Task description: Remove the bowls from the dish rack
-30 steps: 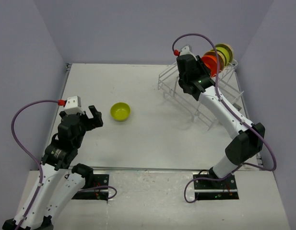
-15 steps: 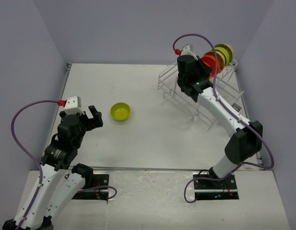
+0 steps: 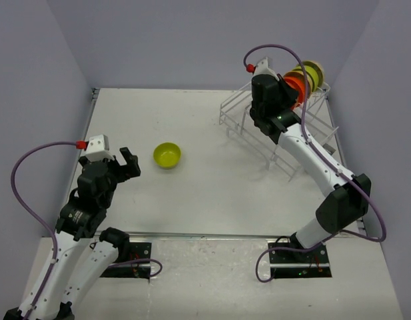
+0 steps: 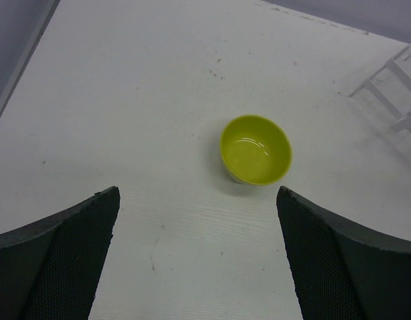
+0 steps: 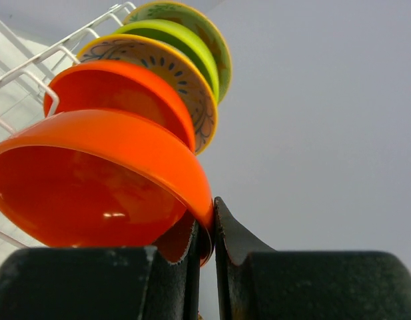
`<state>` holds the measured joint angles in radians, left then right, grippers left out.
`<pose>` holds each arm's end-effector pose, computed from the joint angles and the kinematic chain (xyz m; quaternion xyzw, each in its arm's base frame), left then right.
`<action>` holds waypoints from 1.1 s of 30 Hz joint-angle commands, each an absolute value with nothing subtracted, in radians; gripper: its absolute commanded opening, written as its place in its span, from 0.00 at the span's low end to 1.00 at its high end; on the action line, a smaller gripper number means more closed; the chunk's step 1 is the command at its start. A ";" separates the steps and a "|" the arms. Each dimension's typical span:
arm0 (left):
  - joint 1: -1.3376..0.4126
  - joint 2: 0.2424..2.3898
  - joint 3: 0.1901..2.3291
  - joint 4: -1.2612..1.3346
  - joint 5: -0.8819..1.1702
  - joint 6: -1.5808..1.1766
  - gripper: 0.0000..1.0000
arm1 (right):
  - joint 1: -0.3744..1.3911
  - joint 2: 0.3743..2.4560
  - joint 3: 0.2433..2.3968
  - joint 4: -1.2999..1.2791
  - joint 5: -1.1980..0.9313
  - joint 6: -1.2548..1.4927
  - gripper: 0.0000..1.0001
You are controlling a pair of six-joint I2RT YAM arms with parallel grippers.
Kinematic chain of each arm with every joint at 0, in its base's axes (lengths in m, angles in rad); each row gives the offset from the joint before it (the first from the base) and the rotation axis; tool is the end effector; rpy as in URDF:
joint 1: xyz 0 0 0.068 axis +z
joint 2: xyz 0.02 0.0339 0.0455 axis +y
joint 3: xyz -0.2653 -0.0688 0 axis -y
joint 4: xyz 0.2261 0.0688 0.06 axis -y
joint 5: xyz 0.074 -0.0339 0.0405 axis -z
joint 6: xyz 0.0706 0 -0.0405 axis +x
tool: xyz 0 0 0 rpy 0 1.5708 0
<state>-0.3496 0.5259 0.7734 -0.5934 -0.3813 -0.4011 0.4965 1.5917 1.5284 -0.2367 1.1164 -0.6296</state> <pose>0.1277 -0.0186 0.3129 -0.1296 0.8003 -0.0627 0.5820 0.3426 0.1135 0.3933 -0.0986 0.7451 -0.4588 0.4739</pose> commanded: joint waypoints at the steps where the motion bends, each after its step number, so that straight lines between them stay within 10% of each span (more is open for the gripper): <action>1: -0.353 0.514 0.822 -0.581 -0.402 -0.393 1.00 | 0.502 1.503 1.568 -0.163 1.157 -0.641 0.00; 8: -0.353 0.609 0.929 -0.545 -0.177 -0.382 1.00 | 0.549 1.450 1.673 -0.418 1.129 -0.372 0.00; 15: -0.363 0.827 1.098 -0.378 0.316 -0.459 1.00 | 0.698 1.496 1.872 -1.009 0.488 0.142 0.00; 26: -0.666 1.100 1.321 -0.557 -0.161 -0.405 0.97 | 0.790 1.632 1.917 -1.006 0.282 0.385 0.00; 33: -0.712 1.222 1.339 -0.594 -0.317 -0.436 0.53 | 0.822 1.580 1.855 -0.940 0.215 0.436 0.00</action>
